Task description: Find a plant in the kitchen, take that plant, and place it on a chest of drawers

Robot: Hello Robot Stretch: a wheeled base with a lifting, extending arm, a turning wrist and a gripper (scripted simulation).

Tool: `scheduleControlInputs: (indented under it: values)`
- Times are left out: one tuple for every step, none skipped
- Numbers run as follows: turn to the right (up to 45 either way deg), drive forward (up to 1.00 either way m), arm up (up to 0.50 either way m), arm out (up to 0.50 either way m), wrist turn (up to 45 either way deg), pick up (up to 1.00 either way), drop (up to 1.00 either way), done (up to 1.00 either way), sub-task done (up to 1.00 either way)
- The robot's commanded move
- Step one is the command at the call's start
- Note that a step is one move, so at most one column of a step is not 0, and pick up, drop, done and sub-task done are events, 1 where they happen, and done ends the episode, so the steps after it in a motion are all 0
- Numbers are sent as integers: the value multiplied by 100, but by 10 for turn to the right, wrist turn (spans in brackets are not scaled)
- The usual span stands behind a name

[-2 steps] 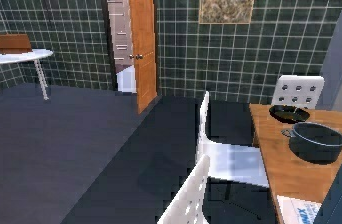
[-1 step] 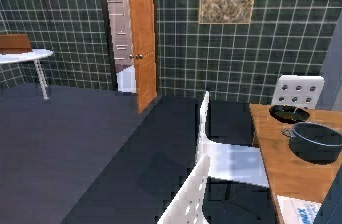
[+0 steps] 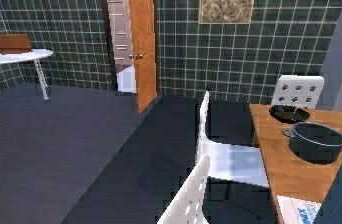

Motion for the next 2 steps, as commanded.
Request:
scheduleControlInputs:
  values:
    - [0,0,-30,0,0,0,0,0,0]
    - [0,0,0,0,0,100,0,0,0]
